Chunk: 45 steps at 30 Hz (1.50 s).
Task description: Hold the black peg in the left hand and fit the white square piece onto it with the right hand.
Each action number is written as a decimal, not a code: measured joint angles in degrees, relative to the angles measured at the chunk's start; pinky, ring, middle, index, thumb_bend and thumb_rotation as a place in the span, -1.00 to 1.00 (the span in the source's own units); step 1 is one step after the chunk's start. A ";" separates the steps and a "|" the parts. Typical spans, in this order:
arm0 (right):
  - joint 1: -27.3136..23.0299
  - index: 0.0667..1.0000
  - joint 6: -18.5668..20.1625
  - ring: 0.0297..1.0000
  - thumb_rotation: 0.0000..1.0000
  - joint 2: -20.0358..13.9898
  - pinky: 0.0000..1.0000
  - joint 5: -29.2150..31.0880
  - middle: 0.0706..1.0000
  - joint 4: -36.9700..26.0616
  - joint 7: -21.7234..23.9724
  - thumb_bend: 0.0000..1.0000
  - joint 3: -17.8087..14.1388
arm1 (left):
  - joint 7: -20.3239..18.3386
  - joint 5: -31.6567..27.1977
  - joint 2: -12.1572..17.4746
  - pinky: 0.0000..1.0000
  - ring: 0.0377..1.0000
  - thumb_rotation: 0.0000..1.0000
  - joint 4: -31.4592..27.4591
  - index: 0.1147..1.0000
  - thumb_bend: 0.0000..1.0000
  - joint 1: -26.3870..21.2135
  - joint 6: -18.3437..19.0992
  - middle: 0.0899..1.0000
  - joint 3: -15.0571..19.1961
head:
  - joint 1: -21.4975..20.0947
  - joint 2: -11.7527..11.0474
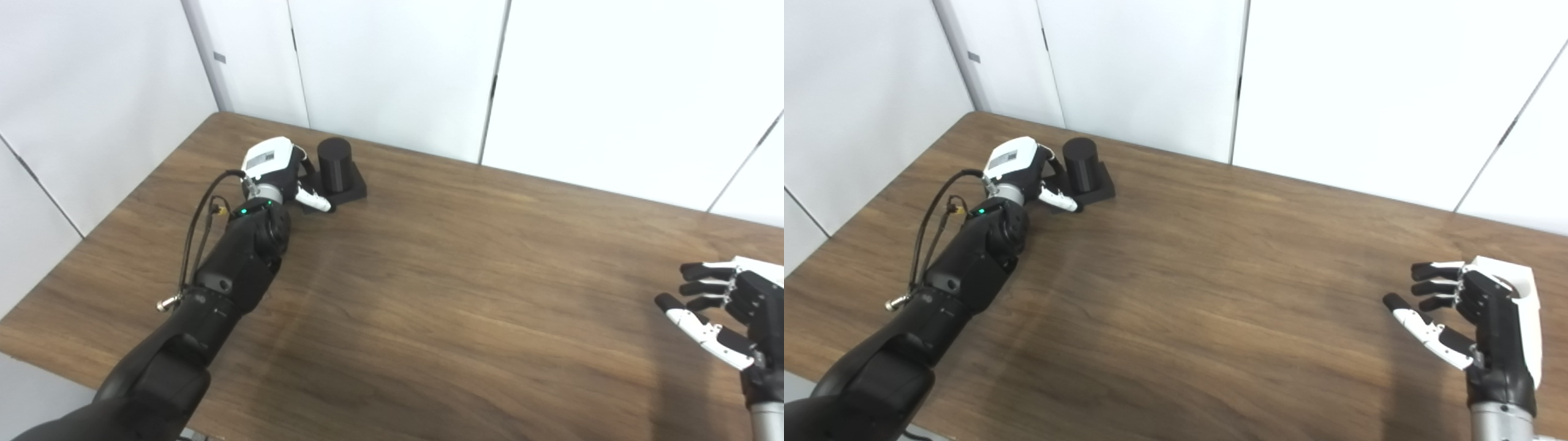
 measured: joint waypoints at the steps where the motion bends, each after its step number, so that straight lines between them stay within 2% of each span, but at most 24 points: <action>1: -0.01 -0.10 0.00 0.02 -0.77 0.00 -0.19 0.00 0.17 0.00 0.00 -0.01 0.00 | -0.06 -0.21 0.02 0.30 0.68 -0.87 -0.13 -0.16 0.05 0.09 -0.15 0.67 -0.04 | -0.09 0.09; 5: -0.01 -0.10 0.00 0.02 -0.77 0.00 -0.18 -0.03 0.16 0.00 0.00 -0.01 0.00 | -0.99 -2.27 0.18 0.40 0.73 -0.88 -1.67 -0.17 0.04 0.92 -0.66 0.66 -0.05 | -0.44 0.09; 10: -0.02 -0.10 -0.09 0.03 -0.77 0.00 -0.17 -0.04 0.17 0.03 -0.03 -0.01 0.03 | -5.55 -7.37 0.93 0.60 0.76 -0.88 -4.36 -0.17 0.05 1.38 -2.56 0.70 0.33 | -0.79 0.09; 17: -0.08 -0.10 -0.28 -0.03 -0.77 0.01 -0.22 -0.74 0.15 0.22 -0.31 -0.01 0.08 | -9.82 -11.08 1.88 0.63 0.81 -0.87 -7.70 -0.16 0.05 2.93 -5.47 0.72 -0.40 | -0.97 0.09; 23: -0.23 -0.10 -0.31 -0.01 -0.77 0.02 -0.21 -0.78 0.17 0.35 -0.32 -0.01 0.12 | -14.29 -12.64 3.47 0.61 0.78 -0.87 -11.00 -0.16 0.05 3.50 -9.87 0.72 -3.03 | -1.14 0.17; 27: -0.24 -0.10 -0.31 0.00 -0.77 0.02 -0.20 -0.80 0.17 0.35 -0.32 -0.01 0.14 | -16.31 -12.70 3.52 0.57 0.77 -0.87 -12.53 -0.15 0.05 3.53 -12.72 0.73 -4.81 | -1.49 0.26; 32: -0.24 -0.10 -0.31 0.00 -0.77 0.03 -0.18 -0.87 0.17 0.34 -0.32 -0.01 0.15 | -18.15 -12.72 3.46 0.54 0.80 -0.87 -14.79 -0.15 0.05 3.88 -14.51 0.73 -6.45 | -2.11 0.53; 37: -0.24 -0.10 -0.47 -0.01 -0.77 0.02 -0.19 -0.69 0.16 0.39 -0.32 -0.01 0.14 | -18.31 -10.85 2.99 0.44 0.77 -0.86 -16.85 -0.15 0.05 5.00 -16.05 0.73 -8.55 | -3.07 0.79; 41: -0.27 -0.10 -1.27 0.00 -0.77 0.02 -0.19 -0.81 0.16 0.95 -0.41 -0.01 0.15 | -18.32 -8.43 2.55 0.42 0.75 -0.86 -18.33 -0.15 0.05 5.02 -16.50 0.73 -10.92 | -3.69 0.88; 45: -0.48 -0.10 -2.91 0.00 -0.77 -0.01 -0.20 -0.91 0.16 2.56 -0.53 -0.01 0.11 | -17.66 -6.17 1.79 0.43 0.75 -0.86 -19.16 -0.15 0.05 5.06 -18.87 0.72 -13.83 | -4.22 0.97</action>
